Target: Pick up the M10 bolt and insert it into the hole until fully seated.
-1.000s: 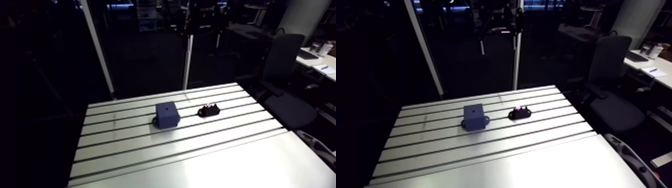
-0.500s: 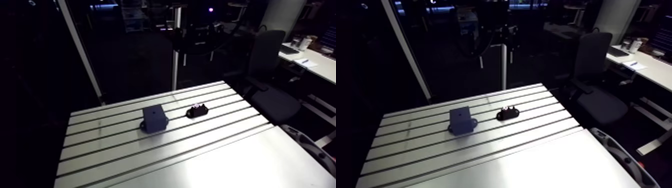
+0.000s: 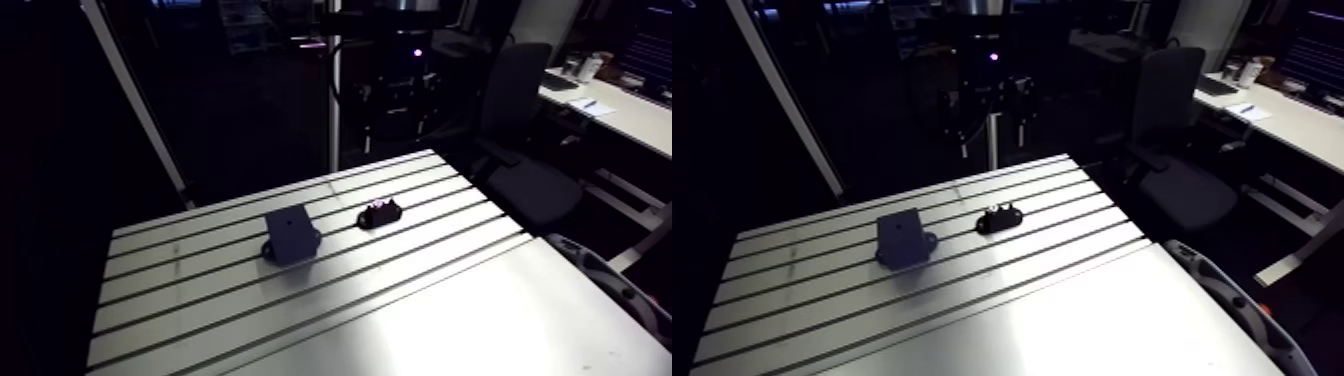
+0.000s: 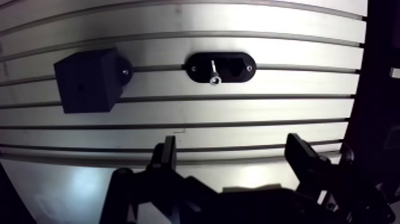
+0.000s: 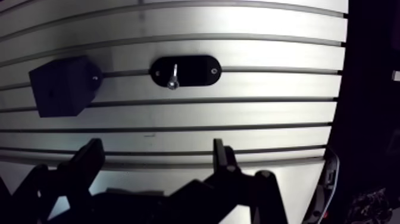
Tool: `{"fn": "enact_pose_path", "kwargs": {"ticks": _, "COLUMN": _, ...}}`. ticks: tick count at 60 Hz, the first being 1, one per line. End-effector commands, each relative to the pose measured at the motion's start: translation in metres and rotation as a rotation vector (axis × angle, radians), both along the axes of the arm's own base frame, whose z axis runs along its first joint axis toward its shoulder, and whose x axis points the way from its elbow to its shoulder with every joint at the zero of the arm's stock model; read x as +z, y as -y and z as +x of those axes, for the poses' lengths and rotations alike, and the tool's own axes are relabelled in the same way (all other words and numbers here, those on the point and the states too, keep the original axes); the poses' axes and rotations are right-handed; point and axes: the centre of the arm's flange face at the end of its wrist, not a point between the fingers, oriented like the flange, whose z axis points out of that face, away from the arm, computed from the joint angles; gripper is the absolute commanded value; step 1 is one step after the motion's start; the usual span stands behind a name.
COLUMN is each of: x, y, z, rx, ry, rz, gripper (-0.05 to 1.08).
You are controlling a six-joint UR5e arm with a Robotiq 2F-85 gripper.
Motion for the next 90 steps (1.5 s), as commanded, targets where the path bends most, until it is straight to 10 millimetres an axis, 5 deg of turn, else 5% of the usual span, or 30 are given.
{"fn": "enact_pose_path", "kwargs": {"ticks": 1, "x": -0.024, "y": -0.005, "z": -0.005, "rx": -0.005, "ry": 0.001, "rz": 0.000, "gripper": 0.01}}
{"fn": "enact_pose_path", "kwargs": {"ticks": 24, "x": -0.054, "y": -0.007, "z": -0.012, "rx": -0.008, "ry": 0.018, "rz": -0.013, "gripper": 0.01}}
{"fn": "enact_pose_path", "kwargs": {"ticks": 46, "x": -0.064, "y": -0.005, "z": -0.013, "rx": -0.016, "ry": 0.020, "rz": -0.023, "gripper": 0.02}}
{"fn": "enact_pose_path", "kwargs": {"ticks": 75, "x": -0.090, "y": -0.004, "z": -0.015, "rx": -0.018, "ry": 0.048, "rz": -0.031, "gripper": 0.15}}
{"fn": "enact_pose_path", "kwargs": {"ticks": 84, "x": -0.097, "y": -0.005, "z": -0.016, "rx": -0.017, "ry": 0.047, "rz": -0.025, "gripper": 0.31}}
{"fn": "enact_pose_path", "kwargs": {"ticks": 90, "x": -0.100, "y": -0.005, "z": -0.017, "rx": -0.017, "ry": 0.048, "rz": -0.022, "gripper": 0.32}}
